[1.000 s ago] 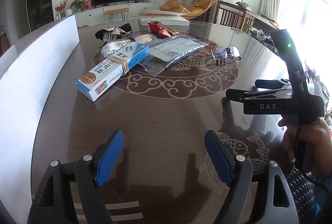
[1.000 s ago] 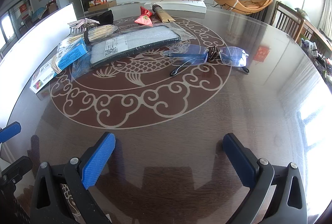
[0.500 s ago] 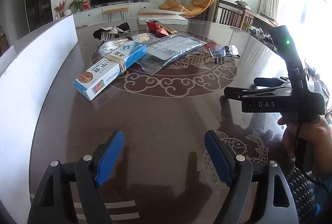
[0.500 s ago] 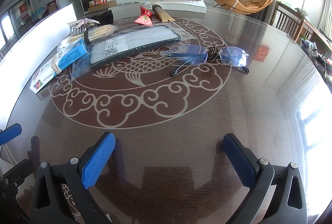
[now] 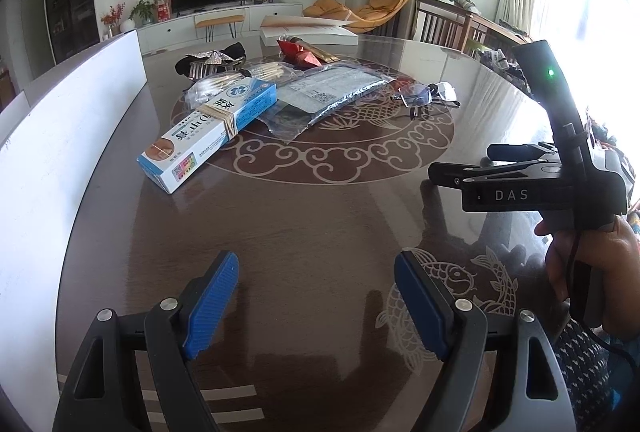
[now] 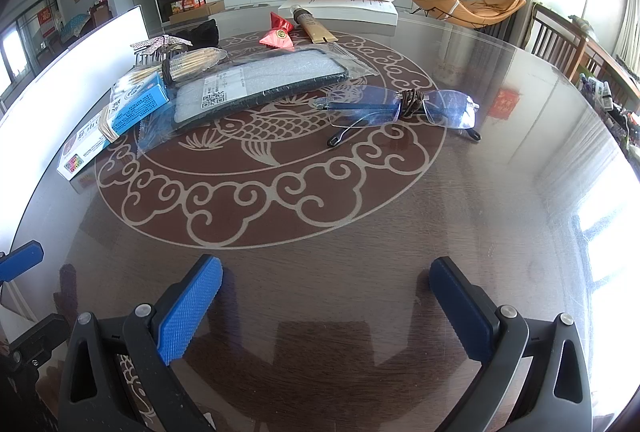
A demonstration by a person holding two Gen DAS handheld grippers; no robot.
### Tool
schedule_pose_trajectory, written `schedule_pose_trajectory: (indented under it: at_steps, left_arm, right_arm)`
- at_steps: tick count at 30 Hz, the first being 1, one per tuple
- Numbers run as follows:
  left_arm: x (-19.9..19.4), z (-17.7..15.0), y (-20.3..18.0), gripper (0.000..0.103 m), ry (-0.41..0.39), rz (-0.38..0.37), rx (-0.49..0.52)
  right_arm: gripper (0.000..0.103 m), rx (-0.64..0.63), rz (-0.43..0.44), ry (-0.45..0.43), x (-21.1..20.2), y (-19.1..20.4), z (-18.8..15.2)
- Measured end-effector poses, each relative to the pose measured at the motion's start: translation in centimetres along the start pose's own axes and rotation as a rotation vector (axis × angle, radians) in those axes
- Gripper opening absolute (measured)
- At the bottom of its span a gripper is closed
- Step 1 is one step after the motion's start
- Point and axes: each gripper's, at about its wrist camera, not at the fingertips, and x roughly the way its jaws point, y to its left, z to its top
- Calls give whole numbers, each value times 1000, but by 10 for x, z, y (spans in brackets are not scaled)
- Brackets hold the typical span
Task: Organize objects
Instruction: 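Lower the left tool onto the white-and-blue nail cream box and close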
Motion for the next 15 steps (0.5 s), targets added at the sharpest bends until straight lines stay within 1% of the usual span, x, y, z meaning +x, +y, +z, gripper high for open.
schedule_pose_trajectory:
  at_steps: [15]
  left_arm:
    - [0,0,-4,79,-5,-2,19]
  right_arm:
    - [103,0,0,0,0,0,0]
